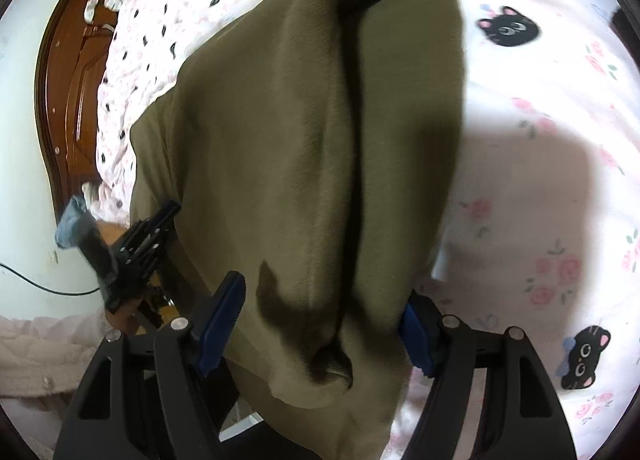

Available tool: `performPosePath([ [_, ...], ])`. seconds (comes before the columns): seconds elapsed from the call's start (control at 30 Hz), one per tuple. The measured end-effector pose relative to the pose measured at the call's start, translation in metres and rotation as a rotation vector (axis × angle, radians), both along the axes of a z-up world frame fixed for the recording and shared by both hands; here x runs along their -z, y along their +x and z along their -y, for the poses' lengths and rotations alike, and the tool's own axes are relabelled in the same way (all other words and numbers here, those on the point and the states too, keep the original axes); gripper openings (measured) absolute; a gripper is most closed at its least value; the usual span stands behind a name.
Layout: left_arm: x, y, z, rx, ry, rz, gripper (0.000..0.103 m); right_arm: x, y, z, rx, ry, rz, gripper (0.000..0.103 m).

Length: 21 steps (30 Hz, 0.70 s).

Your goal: Fold clothes

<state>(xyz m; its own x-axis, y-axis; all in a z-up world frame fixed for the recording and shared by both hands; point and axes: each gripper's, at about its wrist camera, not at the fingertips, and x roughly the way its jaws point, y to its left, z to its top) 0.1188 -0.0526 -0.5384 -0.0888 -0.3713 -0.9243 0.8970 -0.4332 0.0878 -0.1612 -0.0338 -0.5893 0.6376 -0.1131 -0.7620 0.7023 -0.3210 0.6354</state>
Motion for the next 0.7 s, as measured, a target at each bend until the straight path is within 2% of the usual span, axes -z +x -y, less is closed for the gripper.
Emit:
performPosePath([
  [0.1, 0.007, 0.003, -0.028, 0.04, -0.029, 0.008, 0.018, 0.002, 0.004, -0.002, -0.006, 0.002, -0.01, 0.074],
  [0.2, 0.006, 0.002, -0.031, 0.041, -0.022, 0.014, 0.018, 0.003, 0.008, -0.002, -0.005, 0.0, -0.014, 0.074],
  [0.4, -0.013, 0.007, -0.012, -0.047, 0.057, -0.09, 0.018, 0.004, 0.008, 0.001, -0.013, 0.003, -0.002, 0.072],
  [0.43, -0.016, 0.008, -0.011, -0.056, 0.058, -0.101, 0.018, 0.006, 0.007, 0.001, -0.012, 0.01, 0.005, 0.065],
  [0.47, -0.019, 0.009, -0.009, -0.065, 0.053, -0.11, 0.018, 0.007, 0.007, 0.001, -0.015, 0.017, 0.007, 0.042],
  [0.5, -0.022, 0.011, -0.008, -0.074, 0.049, -0.119, 0.018, 0.008, 0.008, 0.002, -0.017, 0.026, 0.012, 0.029],
  [0.53, -0.023, 0.012, -0.006, -0.082, 0.049, -0.126, 0.018, 0.008, 0.009, 0.002, -0.016, 0.034, 0.022, 0.021],
  [0.6, -0.02, 0.015, -0.002, -0.089, 0.075, -0.145, 0.018, 0.004, 0.011, 0.003, -0.016, 0.034, 0.007, 0.019],
  [0.7, -0.004, 0.018, 0.001, -0.078, 0.176, -0.188, 0.021, -0.008, 0.013, 0.003, -0.01, 0.03, -0.023, 0.016],
])
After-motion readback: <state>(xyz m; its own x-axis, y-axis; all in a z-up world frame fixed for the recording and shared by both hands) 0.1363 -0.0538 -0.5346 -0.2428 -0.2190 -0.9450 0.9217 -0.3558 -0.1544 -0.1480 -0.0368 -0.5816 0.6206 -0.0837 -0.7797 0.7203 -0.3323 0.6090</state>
